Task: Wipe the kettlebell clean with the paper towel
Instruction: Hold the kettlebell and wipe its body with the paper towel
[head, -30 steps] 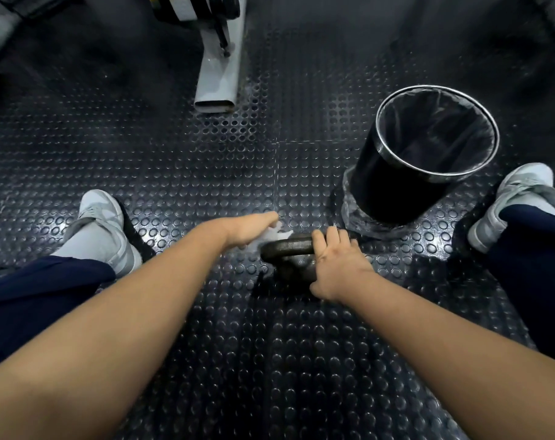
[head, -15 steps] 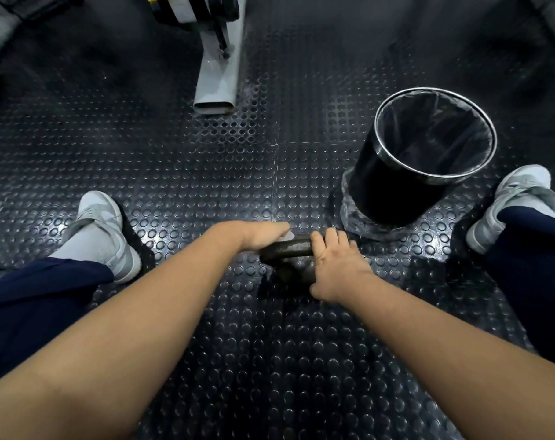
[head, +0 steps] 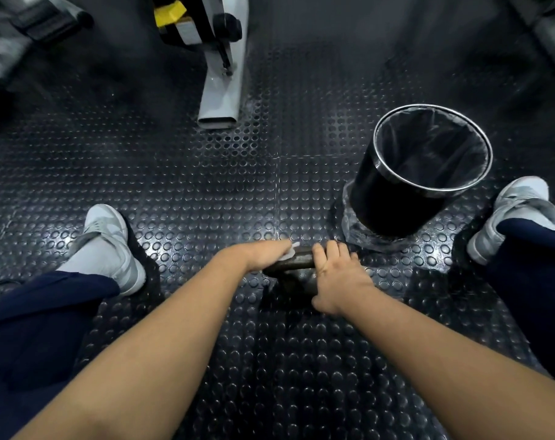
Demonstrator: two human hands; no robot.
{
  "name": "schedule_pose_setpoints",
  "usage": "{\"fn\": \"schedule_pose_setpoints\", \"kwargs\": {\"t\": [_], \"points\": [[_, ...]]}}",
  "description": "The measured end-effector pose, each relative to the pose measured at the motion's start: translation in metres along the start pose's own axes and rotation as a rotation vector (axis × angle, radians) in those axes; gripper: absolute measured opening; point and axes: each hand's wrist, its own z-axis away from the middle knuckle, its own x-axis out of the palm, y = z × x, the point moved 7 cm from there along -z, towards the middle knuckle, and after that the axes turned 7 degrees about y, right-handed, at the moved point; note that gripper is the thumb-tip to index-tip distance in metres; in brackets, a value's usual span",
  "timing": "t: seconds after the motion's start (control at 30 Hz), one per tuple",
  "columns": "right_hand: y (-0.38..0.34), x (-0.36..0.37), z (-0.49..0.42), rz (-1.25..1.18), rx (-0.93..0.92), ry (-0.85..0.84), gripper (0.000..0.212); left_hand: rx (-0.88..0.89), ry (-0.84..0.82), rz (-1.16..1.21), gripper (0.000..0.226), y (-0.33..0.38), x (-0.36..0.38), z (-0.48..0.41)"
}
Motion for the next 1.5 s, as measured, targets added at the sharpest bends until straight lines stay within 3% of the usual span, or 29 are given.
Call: {"fn": "schedule_pose_setpoints", "kwargs": {"t": [0.13, 0.23, 0.37, 0.6, 0.77, 1.03, 1.5], "points": [[0.004, 0.001, 0.001, -0.007, -0.008, 0.013, 0.117, -0.012, 0.111, 0.014, 0.041, -0.009, -0.011, 0.011], [0.003, 0.000, 0.001, -0.021, -0.014, 0.017, 0.116, -0.063, 0.201, 0.230, 0.035, -0.024, -0.009, 0.020], [0.002, -0.002, 0.002, -0.026, -0.018, 0.021, 0.115, -0.169, 0.350, 0.536, 0.052, -0.040, 0.015, 0.026], [0.002, -0.004, 0.003, -0.020, -0.017, 0.024, 0.114, -0.294, 0.440, 1.365, 0.034, -0.019, 0.041, 0.053], [0.001, -0.003, 0.003, -0.003, -0.025, 0.036, 0.112, -0.396, 0.553, 1.786, 0.022, -0.017, 0.039, 0.054], [0.000, -0.001, 0.004, -0.015, -0.021, 0.054, 0.109, -0.524, 0.438, 1.902, 0.058, -0.020, 0.047, 0.028], [0.002, 0.001, 0.005, -0.014, -0.033, 0.085, 0.109, -0.494, 0.357, 1.894, 0.069, -0.025, 0.061, 0.016]]}}
